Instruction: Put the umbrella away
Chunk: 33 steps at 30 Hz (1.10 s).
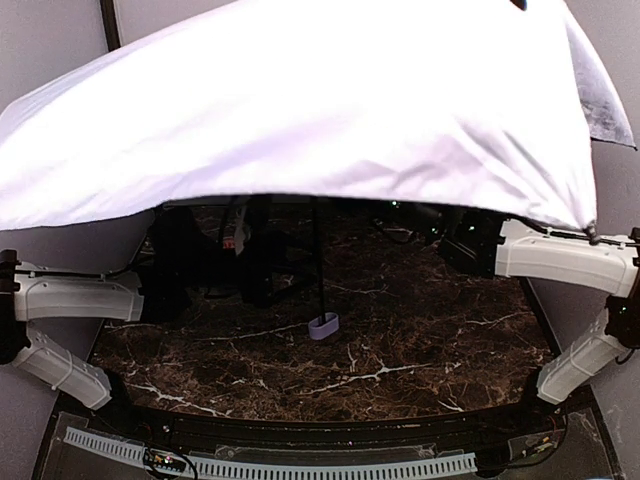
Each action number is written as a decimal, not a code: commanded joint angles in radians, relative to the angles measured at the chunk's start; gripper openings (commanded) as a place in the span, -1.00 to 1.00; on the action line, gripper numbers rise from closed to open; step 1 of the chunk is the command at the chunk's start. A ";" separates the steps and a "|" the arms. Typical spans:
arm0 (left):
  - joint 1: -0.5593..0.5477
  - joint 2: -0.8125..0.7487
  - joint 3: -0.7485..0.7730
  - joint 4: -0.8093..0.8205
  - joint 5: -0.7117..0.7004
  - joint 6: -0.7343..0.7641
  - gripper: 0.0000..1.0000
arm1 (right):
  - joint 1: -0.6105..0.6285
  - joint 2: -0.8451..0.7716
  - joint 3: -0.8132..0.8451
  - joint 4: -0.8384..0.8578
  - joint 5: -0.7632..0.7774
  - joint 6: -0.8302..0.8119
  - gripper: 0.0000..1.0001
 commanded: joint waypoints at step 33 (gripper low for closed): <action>-0.059 -0.053 -0.131 0.004 -0.192 0.034 -1.00 | 0.037 0.005 -0.035 0.216 0.171 0.033 -0.20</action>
